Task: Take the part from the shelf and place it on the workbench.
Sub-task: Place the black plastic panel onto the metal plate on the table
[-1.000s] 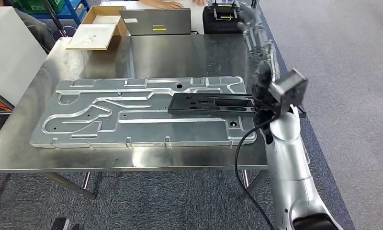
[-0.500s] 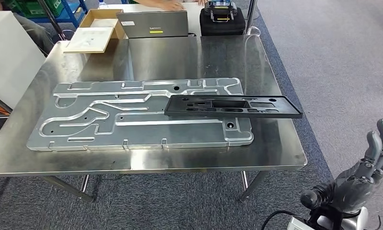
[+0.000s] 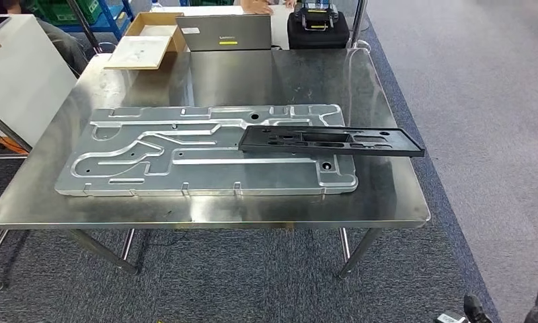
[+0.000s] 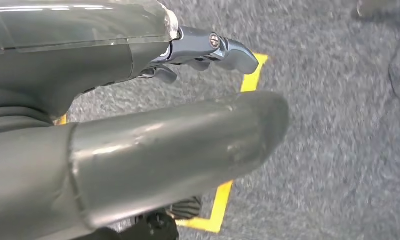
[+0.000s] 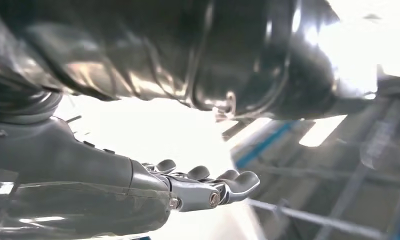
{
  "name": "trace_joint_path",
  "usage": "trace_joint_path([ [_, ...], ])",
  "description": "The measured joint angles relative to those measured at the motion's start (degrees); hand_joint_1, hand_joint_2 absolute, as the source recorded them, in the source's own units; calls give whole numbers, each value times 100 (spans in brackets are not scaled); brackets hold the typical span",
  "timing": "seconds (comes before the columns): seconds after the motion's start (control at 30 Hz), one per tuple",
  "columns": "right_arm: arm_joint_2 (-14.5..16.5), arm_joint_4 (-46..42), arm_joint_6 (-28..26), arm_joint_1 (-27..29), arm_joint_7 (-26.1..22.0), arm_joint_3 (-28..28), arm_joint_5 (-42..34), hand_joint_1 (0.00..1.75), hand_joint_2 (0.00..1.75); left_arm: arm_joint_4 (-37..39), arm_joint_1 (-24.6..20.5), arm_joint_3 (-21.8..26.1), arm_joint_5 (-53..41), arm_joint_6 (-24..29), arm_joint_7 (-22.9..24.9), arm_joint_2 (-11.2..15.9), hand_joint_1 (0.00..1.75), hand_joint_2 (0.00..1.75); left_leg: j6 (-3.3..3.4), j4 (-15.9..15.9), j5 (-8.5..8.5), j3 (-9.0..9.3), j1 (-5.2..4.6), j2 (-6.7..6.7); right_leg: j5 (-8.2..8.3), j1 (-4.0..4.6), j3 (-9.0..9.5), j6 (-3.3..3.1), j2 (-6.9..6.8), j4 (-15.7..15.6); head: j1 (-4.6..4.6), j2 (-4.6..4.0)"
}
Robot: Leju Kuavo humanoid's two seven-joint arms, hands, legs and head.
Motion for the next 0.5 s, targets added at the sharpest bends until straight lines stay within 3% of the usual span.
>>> trace_joint_path([
  [0.03,35,148,43,-58,36,-232,146,0,0,-1,2,27,0,4,7,-17,0,0,45,-39,85,-37,11,15,-87,-3,-24,29,9,44,1,-1],
  [0.07,60,307,94,-118,85,-460,313,0,0,-2,2,54,1,8,17,-37,0,0,84,-78,176,-91,26,32,-278,-4,-74,53,24,178,1,-1],
  [0.13,89,682,226,-282,214,-911,753,0,0,-4,2,106,1,20,46,-80,0,0,135,-94,319,-249,31,55,-887,-17,-218,89,49,763,2,-1],
  [0.17,99,909,300,-395,267,-1147,1032,0,0,-4,4,133,0,29,61,-102,0,0,133,-79,379,-332,28,64,-1113,-24,-271,108,54,1109,2,0],
  [0.2,110,1164,365,-533,303,-1395,1329,0,0,-4,6,160,-2,40,74,-126,0,0,124,-53,433,-421,27,74,-1212,-32,-276,128,55,1373,3,0],
  [0.23,118,1437,409,-679,311,-1653,1614,0,0,-4,4,186,-7,50,86,-148,0,0,112,-12,480,-515,30,82,-1167,-42,-192,146,54,1466,3,0],
  [0.27,121,1705,429,-808,297,-1916,1845,0,0,-4,2,210,-12,57,93,-170,0,0,96,43,515,-607,36,84,-1030,-57,-6,161,53,1345,3,0],
  [0.3,122,1936,427,-914,271,-2154,1990,0,0,-4,-1,228,-17,61,99,-192,0,0,77,111,539,-704,43,83,-886,-75,271,173,52,1038,3,0],
  [0.37,124,2301,410,-1087,212,-2535,2112,0,0,-5,-1,257,-22,64,108,-222,0,0,25,252,571,-862,41,76,-861,-74,787,154,63,320,1,0],
  [0.43,134,2543,402,-1232,169,-2798,2155,0,0,-7,-10,285,-25,65,113,-233,0,0,-41,347,610,-939,29,72,-970,-45,933,77,80,13,-1,0],
  [0.5,156,2707,401,-1336,146,-3010,2174,0,0,-8,-20,312,-26,65,114,-238,0,0,-117,380,653,-976,35,65,-909,-39,860,-28,74,15,1,0],
])
